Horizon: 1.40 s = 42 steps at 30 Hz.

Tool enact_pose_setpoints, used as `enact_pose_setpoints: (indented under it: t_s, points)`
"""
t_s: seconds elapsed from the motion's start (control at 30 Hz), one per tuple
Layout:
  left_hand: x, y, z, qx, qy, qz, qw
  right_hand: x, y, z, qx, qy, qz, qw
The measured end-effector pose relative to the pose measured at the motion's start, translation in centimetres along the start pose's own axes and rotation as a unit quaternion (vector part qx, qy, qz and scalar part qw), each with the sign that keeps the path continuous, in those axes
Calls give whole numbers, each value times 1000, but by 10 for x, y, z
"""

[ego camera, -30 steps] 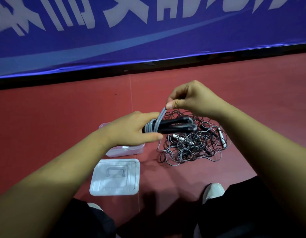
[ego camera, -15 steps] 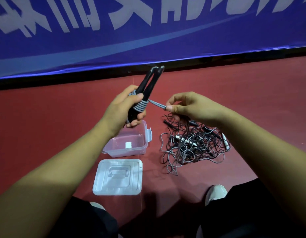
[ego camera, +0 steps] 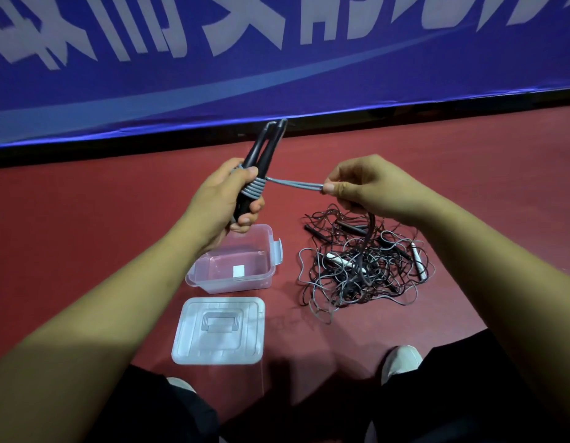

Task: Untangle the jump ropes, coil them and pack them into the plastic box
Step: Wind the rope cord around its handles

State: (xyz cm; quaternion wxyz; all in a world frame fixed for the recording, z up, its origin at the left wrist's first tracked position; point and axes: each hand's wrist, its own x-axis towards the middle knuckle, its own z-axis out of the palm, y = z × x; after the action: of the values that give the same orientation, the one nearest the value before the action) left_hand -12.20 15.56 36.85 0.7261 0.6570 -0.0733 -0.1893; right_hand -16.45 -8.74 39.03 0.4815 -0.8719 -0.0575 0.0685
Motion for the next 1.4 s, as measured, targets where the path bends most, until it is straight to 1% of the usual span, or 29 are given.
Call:
enact_pose_setpoints:
  t_s: [0.07,0.13,0.23,0.33,0.43,0.47,0.57,0.63,0.7,0.8,0.9,0.97,1.03,1.1,1.17,1.23,1.27,1.3,1.37,1.4]
  points:
    - [9,-3,-5,7,33,-16,999,0,0,0,-20,1,0,1000]
    - [17,-7,-13,28,48,-21,998,0,-1,-1,-27,4,4,1000]
    - [24,-15,-20,128,50,-15,990,0,-2,0,-84,3,-14,996]
    - [24,-21,-18,230,46,-5,972,-1,-5,2,-169,6,-50,984]
    - [24,-28,-16,344,31,23,938,-3,-14,6,-223,17,-108,969]
    - [24,-30,-14,387,28,33,921,-3,-16,9,-234,18,-127,964]
    - [19,-31,-3,517,19,52,854,-1,-21,16,-255,14,-162,953]
    - [16,-31,4,572,-7,52,818,0,-21,18,-275,18,-177,945]
    - [12,-33,9,595,-32,41,802,0,-21,18,-279,20,-181,943]
    - [9,-35,15,602,-67,16,796,-2,-19,19,-262,20,-186,947]
    - [3,-32,26,635,-78,10,769,-1,-16,22,-255,21,-188,948]
    - [0,-30,31,626,-97,15,774,0,-15,21,-243,29,-181,952]
    - [-4,-27,33,598,-141,23,789,2,-13,18,-233,39,-170,957]
    - [-6,-26,32,587,-193,37,786,4,-10,14,-218,40,-149,964]
    - [-7,-27,30,586,-222,61,777,6,-5,8,-194,23,-110,974]
    - [-8,-29,30,562,-238,79,788,9,1,3,-143,-9,-68,987]
    - [-9,-29,29,532,-243,80,807,9,4,1,-112,-26,-51,992]
    - [-10,-28,29,478,-248,72,840,10,7,-1,-80,-41,-34,995]
    - [-12,-25,28,323,-257,42,910,10,12,-4,-32,-63,-5,997]
    - [-12,-24,27,249,-257,34,933,11,14,-6,-13,-65,1,998]
